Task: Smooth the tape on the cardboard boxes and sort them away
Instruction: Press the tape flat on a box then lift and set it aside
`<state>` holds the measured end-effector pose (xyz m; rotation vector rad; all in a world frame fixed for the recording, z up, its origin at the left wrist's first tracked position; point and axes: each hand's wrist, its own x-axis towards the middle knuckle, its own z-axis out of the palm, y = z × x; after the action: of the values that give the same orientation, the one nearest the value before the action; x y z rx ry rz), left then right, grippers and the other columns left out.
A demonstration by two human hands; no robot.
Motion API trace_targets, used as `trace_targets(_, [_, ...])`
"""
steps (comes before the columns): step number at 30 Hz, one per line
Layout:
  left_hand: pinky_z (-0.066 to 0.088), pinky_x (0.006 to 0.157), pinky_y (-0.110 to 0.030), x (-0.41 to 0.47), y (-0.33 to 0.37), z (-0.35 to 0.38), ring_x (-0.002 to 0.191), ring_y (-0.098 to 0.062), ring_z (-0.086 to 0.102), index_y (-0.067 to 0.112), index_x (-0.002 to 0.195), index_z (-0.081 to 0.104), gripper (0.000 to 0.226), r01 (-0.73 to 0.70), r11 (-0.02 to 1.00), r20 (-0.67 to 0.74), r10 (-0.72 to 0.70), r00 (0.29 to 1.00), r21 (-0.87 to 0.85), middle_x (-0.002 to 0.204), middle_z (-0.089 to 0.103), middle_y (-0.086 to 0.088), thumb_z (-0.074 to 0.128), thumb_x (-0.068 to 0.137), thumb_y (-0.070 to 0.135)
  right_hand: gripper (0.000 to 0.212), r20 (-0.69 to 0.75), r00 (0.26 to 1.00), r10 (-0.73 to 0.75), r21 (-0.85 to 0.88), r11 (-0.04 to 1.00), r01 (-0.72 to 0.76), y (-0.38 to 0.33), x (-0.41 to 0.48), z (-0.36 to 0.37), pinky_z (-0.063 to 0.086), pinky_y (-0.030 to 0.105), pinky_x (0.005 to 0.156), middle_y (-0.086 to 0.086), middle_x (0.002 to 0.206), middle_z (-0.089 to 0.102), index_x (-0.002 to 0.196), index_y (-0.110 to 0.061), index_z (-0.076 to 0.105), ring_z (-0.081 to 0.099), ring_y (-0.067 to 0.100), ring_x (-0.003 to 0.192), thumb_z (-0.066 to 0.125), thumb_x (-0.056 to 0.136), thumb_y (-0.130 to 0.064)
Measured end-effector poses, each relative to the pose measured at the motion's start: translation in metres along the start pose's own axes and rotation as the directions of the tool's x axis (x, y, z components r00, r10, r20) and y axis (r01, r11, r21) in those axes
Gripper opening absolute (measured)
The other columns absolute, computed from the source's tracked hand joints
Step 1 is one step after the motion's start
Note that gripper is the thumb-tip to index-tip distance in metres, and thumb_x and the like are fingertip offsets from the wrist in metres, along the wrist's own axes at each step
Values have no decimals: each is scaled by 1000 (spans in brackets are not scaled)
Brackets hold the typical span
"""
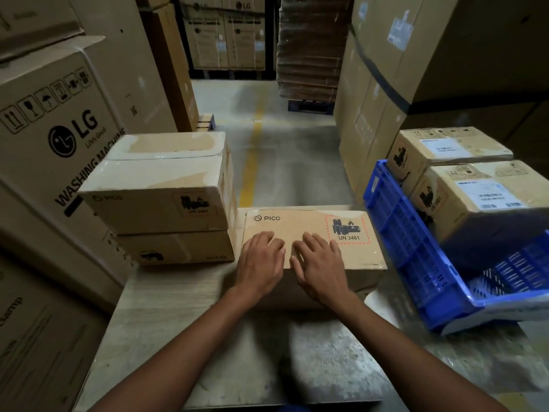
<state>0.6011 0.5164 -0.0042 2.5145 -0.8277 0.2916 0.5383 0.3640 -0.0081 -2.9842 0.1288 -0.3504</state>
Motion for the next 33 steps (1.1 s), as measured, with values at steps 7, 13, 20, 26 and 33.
trace_targets(7, [40, 98, -41, 39, 3, -6, 117, -26, 50, 17, 110, 60, 27, -39, 983, 144, 12, 989, 182, 122, 57, -8, 48, 97, 37, 50, 228, 974, -14, -66, 997, 30, 13, 32, -33, 37, 55, 105, 8, 145, 50, 138, -30, 48, 43, 30, 134, 34, 100, -59])
trace_targets(13, [22, 118, -52, 46, -3, 8, 148, -31, 23, 23, 135, 48, 44, -27, 973, 321, -49, 946, 230, 157, 34, -8, 37, 101, 49, 69, 402, 916, 10, -57, 998, 14, 34, 33, -27, 13, 72, 115, 3, 169, 8, 156, -41, 17, 3, 35, 155, 20, 96, -74])
trace_targets(20, [12, 124, -50, 41, -19, 1, 154, -26, 7, 27, 158, 19, 65, 115, 978, 290, -162, 943, 174, 167, 13, -8, 35, 102, 56, 56, 324, 945, 35, 69, 996, -60, 62, 31, -37, 19, 52, 120, 4, 164, 25, 153, -36, 34, 23, 24, 151, 38, 102, -58])
trace_targets(26, [17, 123, -50, 48, -32, -1, 154, -25, 11, 27, 157, 26, 64, 89, 987, 316, -127, 940, 133, 167, 16, -6, 37, 101, 57, 52, 339, 941, 8, 94, 995, -43, 72, 36, -43, 25, 49, 117, 3, 161, 31, 148, -35, 44, 31, 25, 147, 43, 101, -56])
trace_targets(33, [14, 124, -47, 32, -46, 2, 154, -18, -8, 25, 159, 18, 67, 108, 992, 331, -123, 936, 63, 168, -2, -1, 36, 102, 55, 75, 294, 928, 227, 37, 968, -248, 90, 3, -31, 12, 63, 120, -1, 170, 2, 157, -45, 18, 0, 23, 156, 27, 91, -80])
